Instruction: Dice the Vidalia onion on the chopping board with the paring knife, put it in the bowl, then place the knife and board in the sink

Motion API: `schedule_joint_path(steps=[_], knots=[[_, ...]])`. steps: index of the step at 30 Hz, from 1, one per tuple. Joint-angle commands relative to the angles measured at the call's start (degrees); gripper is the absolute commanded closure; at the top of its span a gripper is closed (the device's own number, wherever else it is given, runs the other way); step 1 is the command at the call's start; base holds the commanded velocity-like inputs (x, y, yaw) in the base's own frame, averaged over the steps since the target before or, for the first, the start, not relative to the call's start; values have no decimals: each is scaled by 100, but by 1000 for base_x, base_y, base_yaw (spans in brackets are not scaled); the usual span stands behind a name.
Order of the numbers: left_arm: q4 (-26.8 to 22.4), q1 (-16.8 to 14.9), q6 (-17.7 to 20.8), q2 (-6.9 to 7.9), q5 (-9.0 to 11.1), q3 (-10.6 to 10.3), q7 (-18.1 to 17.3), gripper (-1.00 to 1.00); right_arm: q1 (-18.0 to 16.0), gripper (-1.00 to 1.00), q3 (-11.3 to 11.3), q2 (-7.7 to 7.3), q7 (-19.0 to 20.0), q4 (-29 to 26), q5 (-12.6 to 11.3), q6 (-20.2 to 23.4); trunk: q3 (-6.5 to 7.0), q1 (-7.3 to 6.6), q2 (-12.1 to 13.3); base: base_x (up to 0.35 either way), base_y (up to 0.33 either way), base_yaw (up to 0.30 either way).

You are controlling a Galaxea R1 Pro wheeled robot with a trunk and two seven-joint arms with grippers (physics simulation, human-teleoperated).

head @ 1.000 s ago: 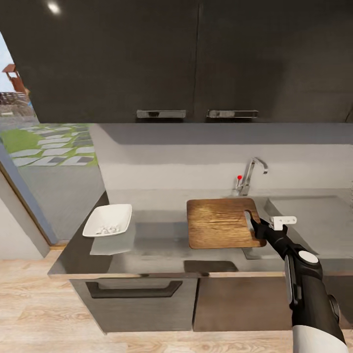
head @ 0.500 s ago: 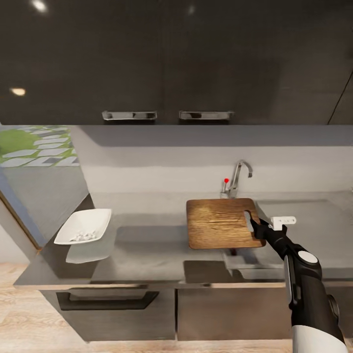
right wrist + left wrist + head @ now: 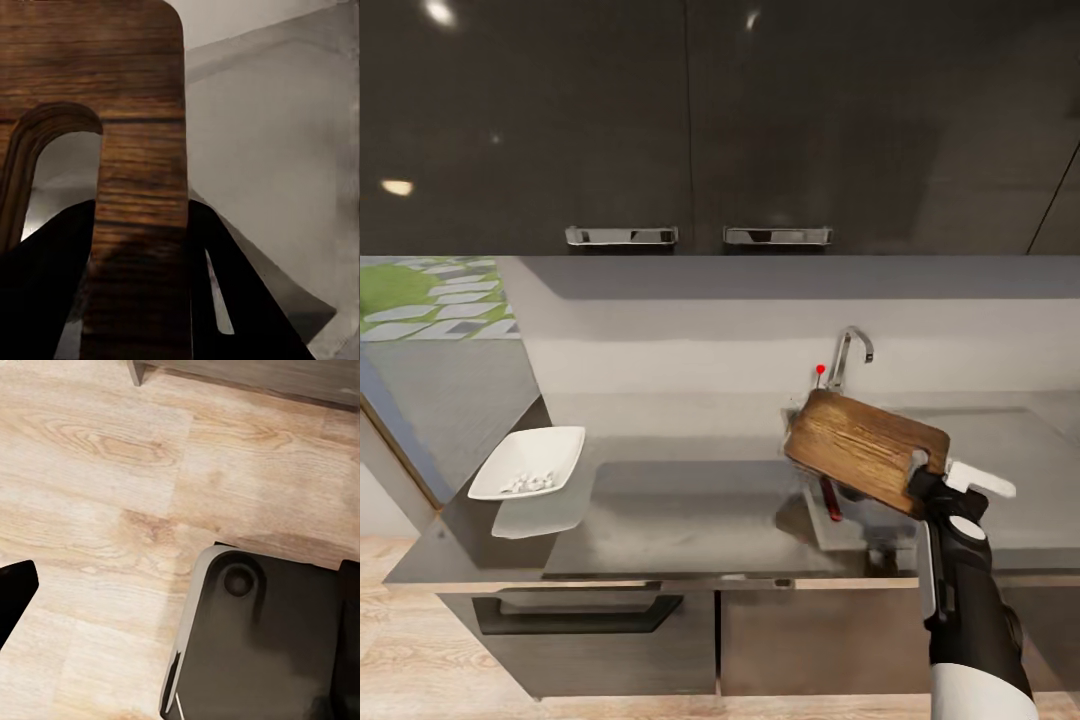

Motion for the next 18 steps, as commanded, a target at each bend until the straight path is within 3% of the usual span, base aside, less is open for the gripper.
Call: schedule_joint_path(steps=[1, 3, 6, 7, 8, 10, 13, 15, 18], knots=[[-8, 1, -7, 2, 16, -14, 13, -100, -5, 100, 20, 8, -320, 5, -158, 28, -11, 3, -11, 0, 0, 0], [-13, 1, -9, 3, 16, -18, 9, -100, -5, 100, 43, 13, -1356, 42, -454, 26, -11, 3, -11, 0, 0, 0], [-17, 1, -8, 9, 16, -15, 8, -100, -11, 100, 233, 36, -2488, 53, -1006, 18, -11, 3, -11, 0, 0, 0], [-16, 1, -2, 10, 16, -15, 13, -100, -17, 100, 608, 41, -3115, 53, -1390, 15, -11, 3, -11, 0, 0, 0], [-16, 1, -1, 11, 16, -15, 14, -100, -22, 100, 855, 43, -3447, 55, -1569, 12, -11, 3, -11, 0, 0, 0], [-14, 1, 1, 10, 16, -15, 16, -100, -58, 100, 1609, 40, -4468, 56, -2072, 8, -11, 3, -11, 0, 0, 0], [-16, 1, 1, 8, 16, -15, 17, -100, -371, 100, 2188, 38, -5193, 150, -2488, 23, -11, 3, -11, 0, 0, 0], [-19, 1, 1, 4, 16, -21, 17, -100, -753, 100, 2278, 38, -5314, 662, -2564, 28, -11, 3, -11, 0, 0, 0], [-29, 1, 1, 3, 16, -23, 24, -100, -1498, 100, 2292, 2, -5363, 1973, -2712, -45, -11, 3, -11, 0, 0, 0]])
